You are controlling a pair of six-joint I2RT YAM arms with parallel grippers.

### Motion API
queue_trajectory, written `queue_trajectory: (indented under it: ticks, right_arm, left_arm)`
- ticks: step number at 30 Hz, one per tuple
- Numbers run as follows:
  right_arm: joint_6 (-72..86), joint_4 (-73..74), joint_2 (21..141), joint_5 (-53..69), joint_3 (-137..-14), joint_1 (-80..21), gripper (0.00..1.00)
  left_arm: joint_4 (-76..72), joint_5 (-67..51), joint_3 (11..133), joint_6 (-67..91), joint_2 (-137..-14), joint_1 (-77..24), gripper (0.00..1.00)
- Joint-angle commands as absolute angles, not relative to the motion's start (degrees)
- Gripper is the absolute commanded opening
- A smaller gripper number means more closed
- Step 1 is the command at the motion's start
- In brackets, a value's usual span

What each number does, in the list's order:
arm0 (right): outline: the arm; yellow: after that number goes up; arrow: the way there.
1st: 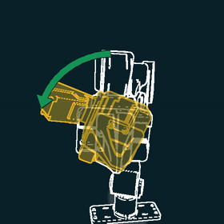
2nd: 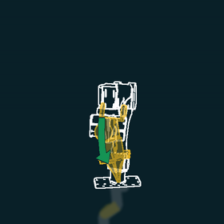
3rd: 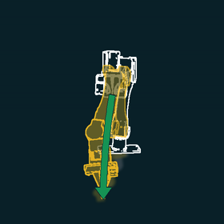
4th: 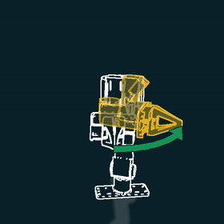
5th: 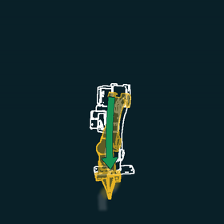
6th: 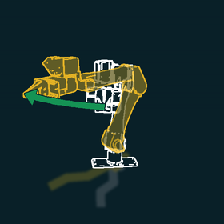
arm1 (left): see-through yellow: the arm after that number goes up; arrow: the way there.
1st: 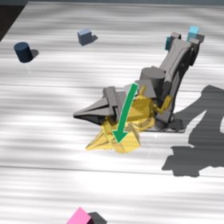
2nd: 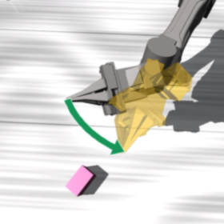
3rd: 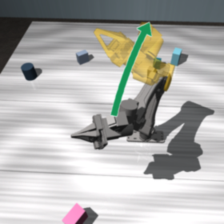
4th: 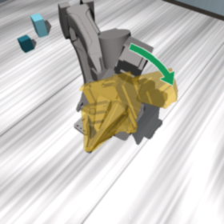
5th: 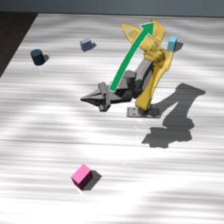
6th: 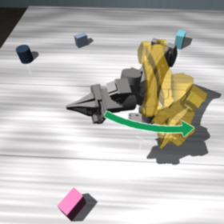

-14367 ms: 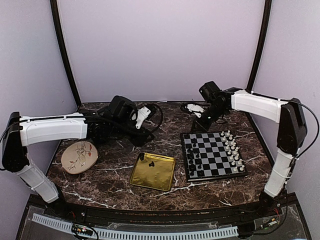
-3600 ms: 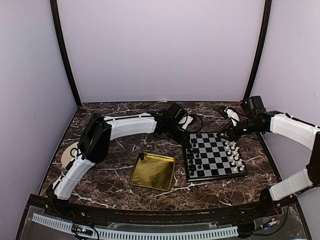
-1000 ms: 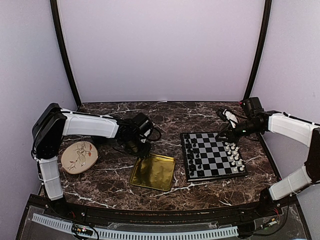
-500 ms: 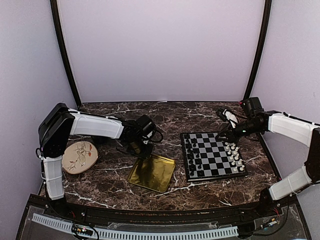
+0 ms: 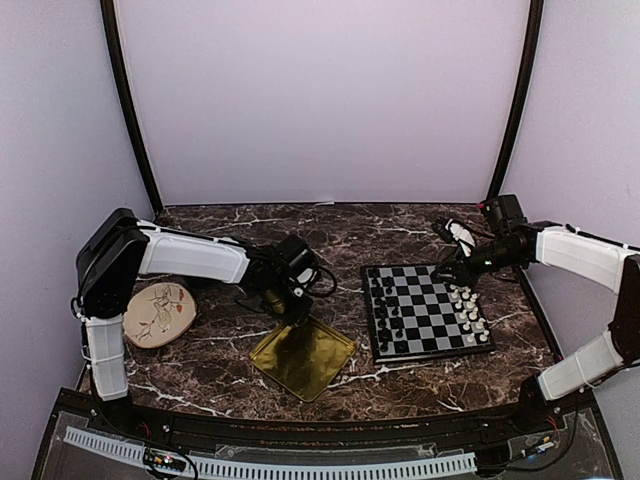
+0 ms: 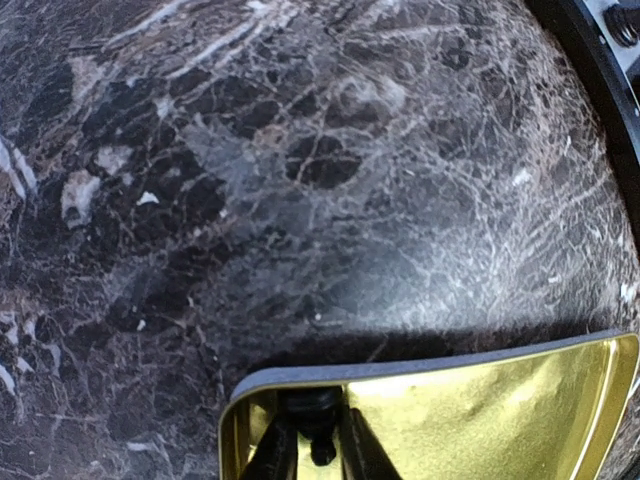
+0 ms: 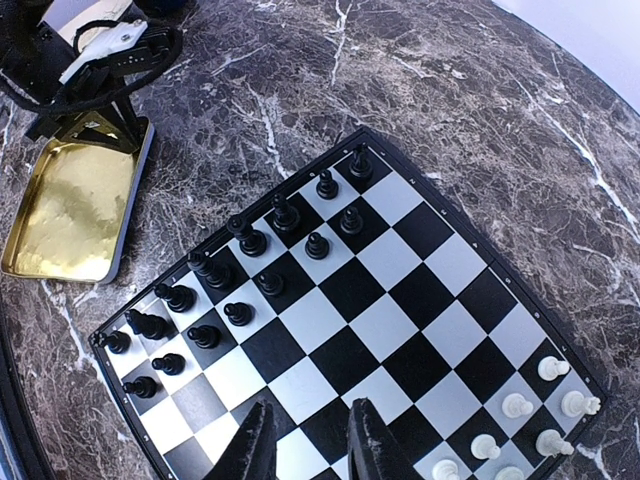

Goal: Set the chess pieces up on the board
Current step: Adjust the storage box at the center of the board, then pick up the knight from the storage box.

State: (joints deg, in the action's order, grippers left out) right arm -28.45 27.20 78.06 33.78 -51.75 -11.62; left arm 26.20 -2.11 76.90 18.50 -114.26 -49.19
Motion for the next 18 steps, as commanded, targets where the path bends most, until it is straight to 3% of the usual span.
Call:
queue_trajectory:
  ticks: [1, 7, 13, 18]
  right_arm:
    - [-28.7, 27.1, 78.5, 34.8, -52.4, -11.5, 0.26]
    - [-28.6, 27.1, 78.7, 34.9, -52.5, -11.5, 0.26]
    - [-28.4, 27.2, 78.9, 34.9, -52.7, -11.5, 0.26]
    - [-28.5, 27.3, 78.4, 34.9, -52.5, -11.5, 0.26]
  left_arm:
    - [27.5, -5.7, 73.7, 13.2, -110.4, -49.9, 0.15]
    - [27.1, -9.4, 69.6, 8.4, -107.5, -49.8, 0.09]
    - [24.6, -7.6, 69.2, 11.1, -108.0, -49.8, 0.17]
    - [24.0, -8.1, 70.5, 11.7, -109.8, -49.8, 0.12]
